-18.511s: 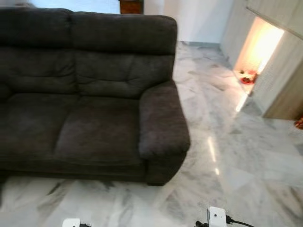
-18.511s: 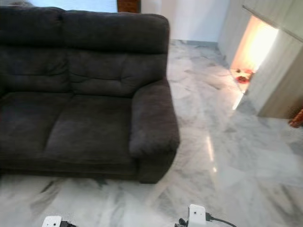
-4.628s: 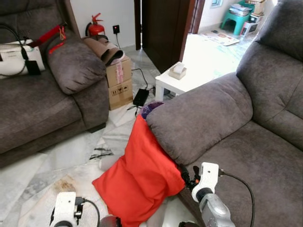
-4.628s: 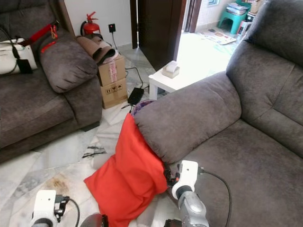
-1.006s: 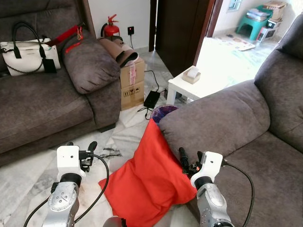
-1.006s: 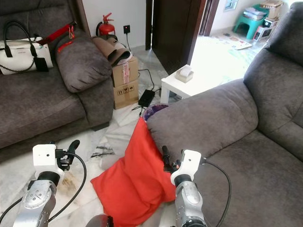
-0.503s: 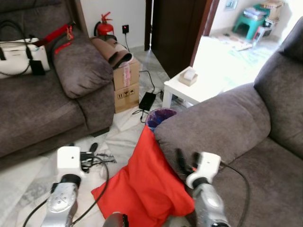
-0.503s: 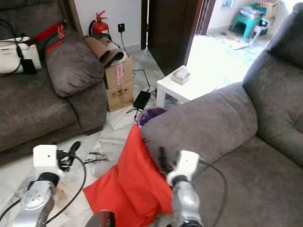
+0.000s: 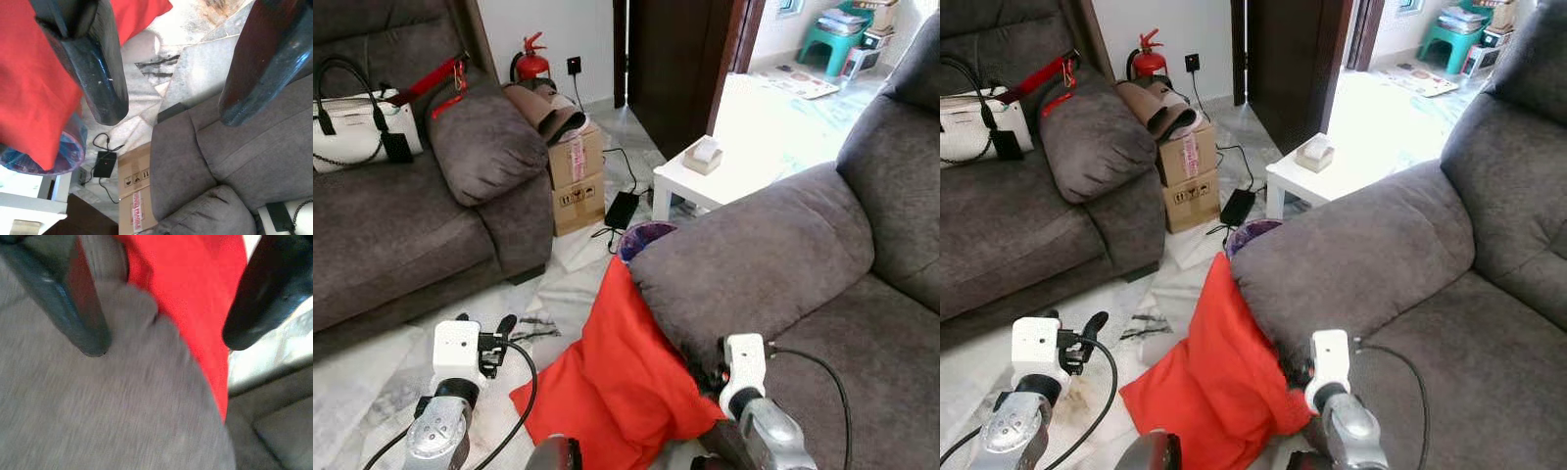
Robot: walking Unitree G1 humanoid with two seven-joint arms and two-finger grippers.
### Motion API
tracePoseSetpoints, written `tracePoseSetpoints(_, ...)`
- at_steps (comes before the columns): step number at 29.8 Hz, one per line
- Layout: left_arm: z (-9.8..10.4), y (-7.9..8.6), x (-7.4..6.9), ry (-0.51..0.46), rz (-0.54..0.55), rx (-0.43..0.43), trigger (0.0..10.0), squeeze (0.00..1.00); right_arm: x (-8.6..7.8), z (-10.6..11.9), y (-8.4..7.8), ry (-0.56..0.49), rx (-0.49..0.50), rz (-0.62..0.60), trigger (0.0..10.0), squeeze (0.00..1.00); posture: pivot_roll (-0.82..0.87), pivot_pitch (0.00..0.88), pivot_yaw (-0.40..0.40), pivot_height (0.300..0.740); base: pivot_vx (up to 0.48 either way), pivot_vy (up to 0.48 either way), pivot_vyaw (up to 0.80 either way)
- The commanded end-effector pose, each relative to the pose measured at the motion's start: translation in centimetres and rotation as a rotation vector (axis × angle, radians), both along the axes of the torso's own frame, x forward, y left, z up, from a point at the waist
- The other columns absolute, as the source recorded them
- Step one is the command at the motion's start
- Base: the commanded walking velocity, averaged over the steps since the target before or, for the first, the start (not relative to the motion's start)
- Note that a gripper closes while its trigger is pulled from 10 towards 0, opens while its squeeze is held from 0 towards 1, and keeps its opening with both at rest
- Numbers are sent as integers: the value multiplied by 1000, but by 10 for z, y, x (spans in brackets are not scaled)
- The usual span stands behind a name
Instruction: Move the pillow to the sofa from floor
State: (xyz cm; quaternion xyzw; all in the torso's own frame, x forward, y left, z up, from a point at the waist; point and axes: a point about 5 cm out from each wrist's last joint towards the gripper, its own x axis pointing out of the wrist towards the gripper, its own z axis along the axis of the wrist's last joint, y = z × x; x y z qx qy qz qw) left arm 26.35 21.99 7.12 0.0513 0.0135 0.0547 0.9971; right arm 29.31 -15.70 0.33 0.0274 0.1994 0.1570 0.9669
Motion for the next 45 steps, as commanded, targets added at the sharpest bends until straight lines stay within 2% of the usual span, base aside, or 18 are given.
tracePoseSetpoints(1,-5,4,-3,29,6,17,10000,0,-8,-9,2,60,-5,46,10000,1000,148,152,26,624,0,0,0)
tracePoseSetpoints(3,-5,4,-4,31,5,18,10000,0,-14,-15,4,99,-38,105,10000,1000,154,164,30,624,0,0,0)
tracePoseSetpoints(4,-4,3,-3,33,-1,15,10000,0,-22,-23,3,149,-109,147,10000,1000,159,170,33,624,0,0,0)
tracePoseSetpoints(5,-4,2,-4,36,-10,12,10000,0,-26,-28,4,172,-129,168,10000,1000,165,179,39,624,0,0,0)
tracePoseSetpoints(10,-8,1,-5,60,-25,14,10000,0,-31,-32,12,189,-72,130,10000,1000,185,207,56,624,0,0,0)
tracePoseSetpoints(13,-12,1,-3,75,-25,15,10000,0,-33,-35,18,194,-78,115,10000,1000,191,216,62,624,0,0,0)
tracePoseSetpoints(14,-12,2,-3,74,-20,9,10000,0,-34,-35,21,182,-87,117,10000,671,196,227,69,624,0,0,0)
tracePoseSetpoints(15,-10,1,-1,69,-20,6,10000,0,-32,-34,24,169,-69,103,10000,0,201,235,74,624,0,0,0)
tracePoseSetpoints(18,-3,-3,0,50,-39,3,10000,0,-28,-29,30,126,-29,59,10000,0,213,267,88,624,0,0,0)
tracePoseSetpoints(20,0,-4,-1,43,-44,4,10000,0,-26,-27,30,107,-46,49,10000,0,224,281,94,624,0,0,0)
tracePoseSetpoints(23,5,-5,-6,34,-54,8,10000,0,-19,-19,24,30,-91,-8,10000,0,242,310,105,624,0,0,0)
tracePoseSetpoints(27,10,-6,-14,21,-61,8,10000,0,-5,-3,17,-70,-71,-76,10000,0,247,331,111,624,0,0,0)
tracePoseSetpoints(38,20,-9,-20,21,-77,8,10000,0,5,8,15,-127,-107,-91,10000,0,262,358,122,624,0,0,0)
tracePoseSetpoints(42,22,-9,-20,21,-80,11,10000,0,4,8,15,-160,-183,-74,10000,0,266,363,124,624,0,0,0)
tracePoseSetpoints(45,23,-9,-20,23,-80,11,10000,0,4,9,14,-177,-198,-85,10000,0,265,362,124,624,0,0,0)
